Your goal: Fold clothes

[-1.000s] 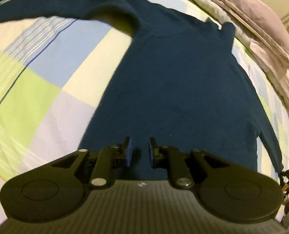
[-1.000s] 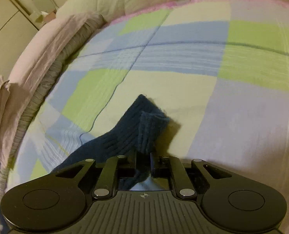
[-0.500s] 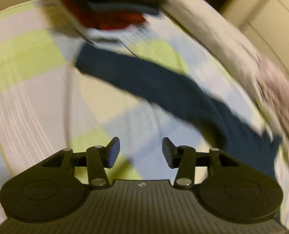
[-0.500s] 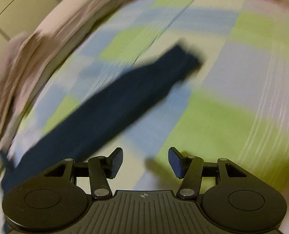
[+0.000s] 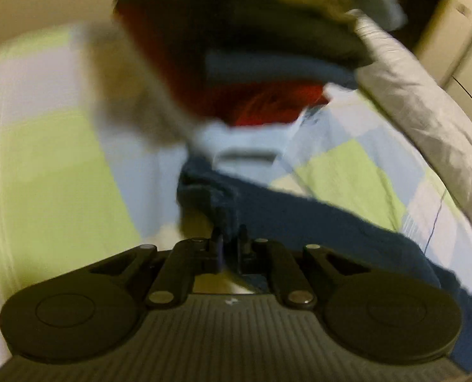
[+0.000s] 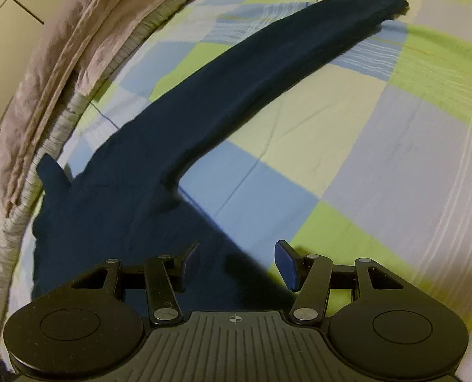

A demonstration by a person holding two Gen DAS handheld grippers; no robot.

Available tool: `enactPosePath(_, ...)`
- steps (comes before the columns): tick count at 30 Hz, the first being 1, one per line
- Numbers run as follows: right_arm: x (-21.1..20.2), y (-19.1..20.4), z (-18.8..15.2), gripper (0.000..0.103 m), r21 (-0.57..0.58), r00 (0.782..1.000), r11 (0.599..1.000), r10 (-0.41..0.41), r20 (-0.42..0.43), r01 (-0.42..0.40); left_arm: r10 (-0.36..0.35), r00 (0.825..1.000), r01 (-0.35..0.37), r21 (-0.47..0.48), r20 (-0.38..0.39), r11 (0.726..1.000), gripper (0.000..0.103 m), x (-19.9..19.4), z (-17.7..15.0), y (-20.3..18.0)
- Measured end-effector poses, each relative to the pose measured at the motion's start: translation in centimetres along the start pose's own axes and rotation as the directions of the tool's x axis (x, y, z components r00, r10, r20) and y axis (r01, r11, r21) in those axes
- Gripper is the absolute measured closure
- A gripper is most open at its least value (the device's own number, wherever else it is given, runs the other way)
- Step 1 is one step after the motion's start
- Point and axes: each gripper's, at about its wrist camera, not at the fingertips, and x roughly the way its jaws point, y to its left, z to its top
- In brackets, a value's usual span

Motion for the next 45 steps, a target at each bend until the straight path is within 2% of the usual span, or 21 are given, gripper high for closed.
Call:
enactPosePath(3,0.1,1.1,-0.9,0.048,-0.006,1.0,1.0,-0.007,0.006,0.008,-0.007,0.996,-0.002,0.091,0.092,0.996,0.098,-2.9,1.4,1.0)
enactPosePath(5,0.4,1.8,-1.5,0.048,-0.012,1.0,1.0,-0.01,0.004,0.01,-0.024,0.993,-0.003,0.221,0.119,0.975,0.097,-3.6,1.6,1.7)
enactPosePath(7,1.0,2.5,-2.1,0.048,-0.024,1.0,1.0,-0.012,-0.009,0.011,0.011,0.999,-0.029,0.372,0.053,0.928,0.092,-1.6,0.5,1.9)
enactPosePath(9,1.8,3.2,-2.6,0.048,-0.049,1.0,0.999,-0.02,-0.025,0.018,0.08,0.997,-0.062,0.436,-0.021,0.898,0.087,0.8,-0.8,2.0)
enactPosePath(11,2.4,4.1,-2.6,0.048,-0.107,0.999,0.994,-0.037,-0.036,0.033,0.147,0.988,-0.15,0.438,0.04,0.886,0.079,0.7,-1.4,1.4)
enactPosePath(13,2.8,5.1,-2.4,0.048,-0.185,0.998,0.982,-0.055,-0.043,0.046,0.25,0.962,-0.274,0.408,0.112,0.871,0.078,-0.2,-1.5,0.4)
enactPosePath(15,3.1,5.9,-1.6,0.048,-0.283,0.997,0.957,-0.07,-0.034,0.058,0.298,0.952,-0.307,0.283,0.075,0.909,0.08,-1.8,-1.2,0.4)
enactPosePath(18,3.7,7.1,0.3,0.048,-0.393,0.998,0.918,-0.059,-0.012,0.05,0.176,0.984,-0.165,0.214,-0.035,0.963,0.081,-3.9,-1.4,-2.1)
enactPosePath(21,5.4,8.6,3.1,0.048,-0.454,1.0,0.891,0.018,-0.016,-0.024,-0.031,0.985,0.079,0.287,-0.168,0.955,0.081,-4.1,-3.1,-8.3)
enactPosePath(23,7.6,10.3,5.0,0.048,-0.472,0.996,0.877,0.085,-0.037,-0.093,-0.178,0.951,0.254,0.308,-0.253,0.917,0.081,-3.2,-4.8,-14.4)
enactPosePath(25,10.7,12.6,6.7,0.048,-0.457,0.986,0.873,0.15,-0.078,-0.169,-0.311,0.896,0.407,0.305,-0.317,0.861,0.08,-2.2,-6.5,-20.9)
enactPosePath(29,16.9,17.4,10.3,0.048,-0.417,0.948,0.851,0.279,-0.155,-0.318,-0.513,0.752,0.63,0.221,-0.415,0.745,0.074,0.1,-9.6,-34.0)
enactPosePath(31,20.0,19.8,12.0,0.048,-0.393,0.92,0.833,0.341,-0.19,-0.39,-0.574,0.675,0.706,0.179,-0.463,0.685,0.063,1.4,-10.6,-39.7)
enactPosePath(32,21.6,21.0,12.9,0.048,-0.38,0.905,0.821,0.372,-0.208,-0.425,-0.586,0.655,0.721,0.162,-0.477,0.674,0.063,2.1,-10.9,-42.2)
enactPosePath(34,24.5,22.9,14.3,0.048,-0.325,0.875,0.814,0.426,-0.229,-0.482,-0.593,0.632,0.728,0.122,-0.499,0.674,0.061,4.2,-11.6,-46.3)
enactPosePath(38,28.4,24.1,15.2,0.048,-0.127,0.809,0.808,0.539,-0.235,-0.575,-0.531,0.668,0.688,0.161,-0.522,0.707,0.059,8.2,-13.1,-51.8)
enactPosePath(40,29.7,24.7,15.1,0.048,-0.096,0.781,0.786,0.578,-0.239,-0.611,-0.504,0.669,0.678,0.168,-0.546,0.716,0.062,10.1,-14.0,-52.9)
enactPosePath(42,30.9,25.6,15.0,0.048,-0.103,0.772,0.777,0.585,-0.25,-0.622,-0.525,0.635,0.699,0.132,-0.566,0.703,0.066,11.3,-14.9,-53.6)
enactPosePath(43,31.4,26.0,14.8,0.048,-0.11,0.769,0.773,0.584,-0.259,-0.624,-0.542,0.617,0.719,0.128,-0.571,0.683,0.08,11.6,-15.1,-53.9)
enactPosePath(44,31.9,26.4,14.6,0.048,-0.124,0.76,0.761,0.591,-0.271,-0.636,-0.562,0.569,0.764,0.134,-0.6,0.631,0.093,11.8,-15.3,-54.4)
enactPosePath(45,32.2,26.9,14.4,0.063,-0.139,0.747,0.746,0.6,-0.285,-0.652,-0.581,0.534,0.797,0.136,-0.614,0.589,0.099,11.8,-15.4,-54.7)
